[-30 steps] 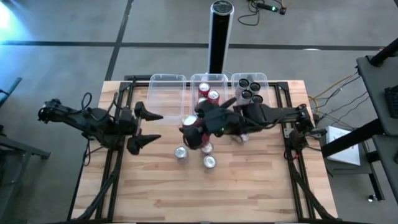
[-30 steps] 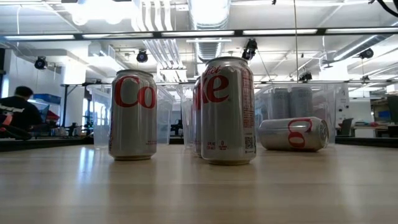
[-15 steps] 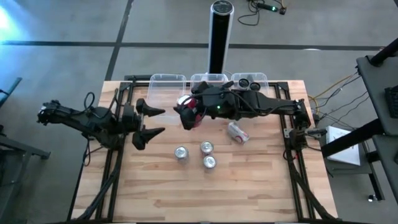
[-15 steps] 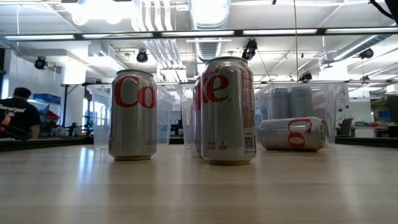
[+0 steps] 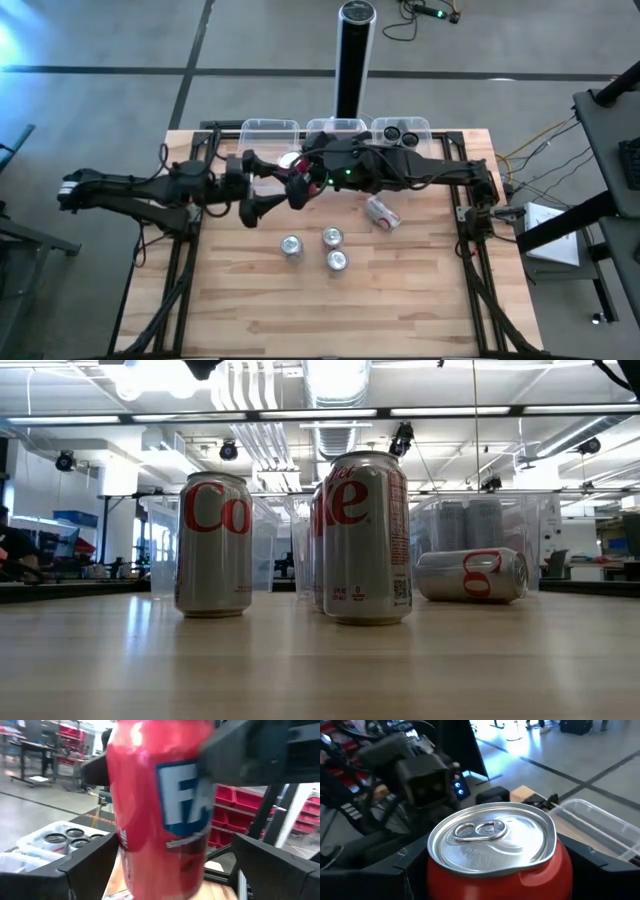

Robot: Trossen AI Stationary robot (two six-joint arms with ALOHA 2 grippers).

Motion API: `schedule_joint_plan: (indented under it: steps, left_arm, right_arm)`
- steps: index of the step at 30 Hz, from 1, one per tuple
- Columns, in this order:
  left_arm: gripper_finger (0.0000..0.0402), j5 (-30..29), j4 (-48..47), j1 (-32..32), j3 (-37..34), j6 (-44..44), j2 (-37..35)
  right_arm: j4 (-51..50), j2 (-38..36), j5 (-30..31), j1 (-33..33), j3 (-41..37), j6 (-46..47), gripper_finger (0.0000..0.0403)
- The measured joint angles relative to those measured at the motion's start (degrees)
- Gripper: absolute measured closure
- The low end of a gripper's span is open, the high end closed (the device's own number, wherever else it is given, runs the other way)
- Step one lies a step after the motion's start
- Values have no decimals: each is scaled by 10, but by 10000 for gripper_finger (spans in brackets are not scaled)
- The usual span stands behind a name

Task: Sort soda cans
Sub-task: Put the red soda can into the middle white bin

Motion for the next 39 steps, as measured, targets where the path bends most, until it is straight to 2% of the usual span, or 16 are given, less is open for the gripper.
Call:
schedule_joint_plan:
  steps: [3,7,10,15,18,22,30,34,39]
  left_arm:
    - [27,32,21,7,0,-7,19]
    - [39,42,43,14,-1,-18,42]
    - [58,42,75,21,-1,-25,51]
    - [99,77,83,40,0,-41,71]
    - [106,82,85,45,0,-44,74]
    - [108,77,88,46,0,-44,66]
    - [112,65,50,46,-1,-45,20]
    - [112,58,48,46,-1,-43,-21]
    - [113,58,44,46,-1,-41,-49]
  right_arm:
    - [36,0,0,1,-14,-8,106]
    - [59,0,-5,1,-27,-22,106]
    - [66,0,-5,2,-32,-25,106]
    - [76,0,1,5,-40,-29,106]
    - [74,0,2,5,-44,-29,105]
    - [82,0,2,4,-44,-23,94]
    - [72,-13,2,10,-28,-59,33]
    - [46,-39,3,14,-21,-90,25]
    - [8,-31,-6,17,-22,-86,23]
